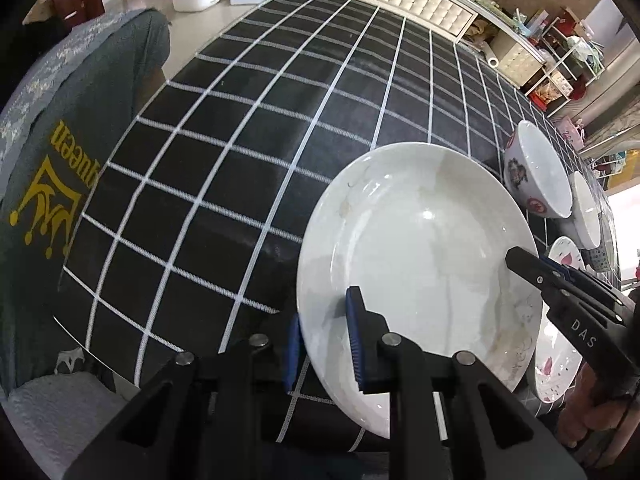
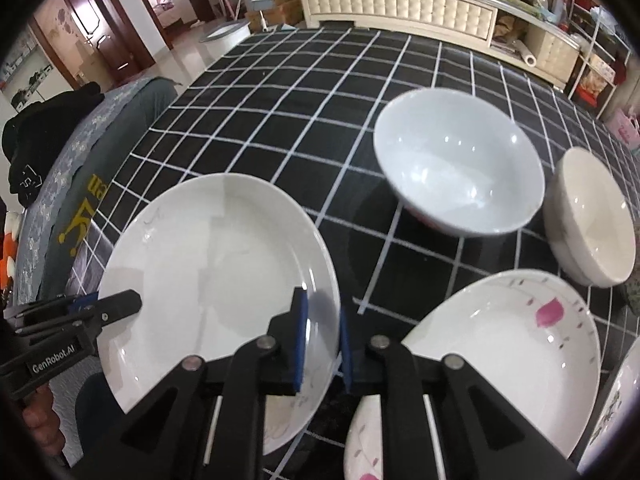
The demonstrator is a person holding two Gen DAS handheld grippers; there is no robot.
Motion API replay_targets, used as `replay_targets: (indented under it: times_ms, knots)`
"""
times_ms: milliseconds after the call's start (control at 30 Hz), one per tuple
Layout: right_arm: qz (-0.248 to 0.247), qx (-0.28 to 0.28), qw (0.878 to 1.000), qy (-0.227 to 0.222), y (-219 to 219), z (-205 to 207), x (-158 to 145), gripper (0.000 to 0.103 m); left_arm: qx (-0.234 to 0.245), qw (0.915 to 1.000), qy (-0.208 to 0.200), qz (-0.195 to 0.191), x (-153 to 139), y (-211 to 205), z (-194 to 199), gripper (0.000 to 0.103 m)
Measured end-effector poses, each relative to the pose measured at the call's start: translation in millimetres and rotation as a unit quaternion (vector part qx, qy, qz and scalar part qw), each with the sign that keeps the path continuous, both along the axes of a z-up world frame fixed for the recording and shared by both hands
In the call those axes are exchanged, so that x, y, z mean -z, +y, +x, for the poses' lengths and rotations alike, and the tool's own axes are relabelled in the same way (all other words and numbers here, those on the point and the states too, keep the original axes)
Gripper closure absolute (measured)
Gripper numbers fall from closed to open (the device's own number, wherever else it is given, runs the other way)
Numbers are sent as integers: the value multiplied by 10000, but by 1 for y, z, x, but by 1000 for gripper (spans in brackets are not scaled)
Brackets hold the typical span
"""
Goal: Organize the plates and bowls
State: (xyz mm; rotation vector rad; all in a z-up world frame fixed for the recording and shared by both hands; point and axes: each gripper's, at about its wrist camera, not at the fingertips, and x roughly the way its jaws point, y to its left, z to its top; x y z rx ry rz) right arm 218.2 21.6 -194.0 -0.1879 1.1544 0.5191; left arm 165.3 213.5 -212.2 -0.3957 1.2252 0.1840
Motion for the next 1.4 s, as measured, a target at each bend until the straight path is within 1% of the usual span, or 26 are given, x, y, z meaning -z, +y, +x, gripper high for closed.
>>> replay_targets:
  times_ms: [100, 233, 467, 600, 700, 733, 800, 900, 1033, 1200, 1267, 1400]
  knots:
    - [9, -50, 10000, -37, 4, 2, -1, 85, -13, 10000, -56, 72, -4, 2, 4, 84]
    - [48, -44, 10000, 56, 8, 8, 3, 85, -67, 9999, -32, 90, -2, 5, 9, 84]
    - [-61, -34, 9998, 200, 8, 8, 11, 85, -95, 9999, 109, -45, 13, 6, 6, 84]
    - [-59, 1, 9995, 305, 6, 8, 16, 87, -152, 9997, 160, -135, 20, 8, 9, 84]
    - [-54, -14, 9995, 296, 2, 4, 12, 87, -135, 9996, 219, -130, 20, 6, 9, 84]
    - [-72, -27, 9997, 224, 1, 1, 8, 87, -163, 9994, 271, -133, 19, 6, 7, 84]
    - [-95, -49, 9999, -11, -3, -5, -5, 87, -167, 9996, 203, -64, 11, 5, 6, 84]
    - [78, 55, 9999, -37, -15, -8, -18, 87, -198, 9995, 153, 176, -2, 6, -4, 84]
    - [132, 230, 9995, -159, -36, -16, -32, 87, -207, 9990, 28, 400, -22, -2, -15, 84]
    - [218, 431, 9986, -225, -66, -27, -48, 86, -78, 9991, -212, 371, -46, -23, -23, 84]
    - [241, 505, 9981, -247, -81, -30, -54, 86, 78, 9987, -368, 342, -56, -40, -25, 84]
    - [149, 704, 9968, -342, -108, -35, -60, 86, 465, 9970, -549, 295, -69, -74, -24, 83]
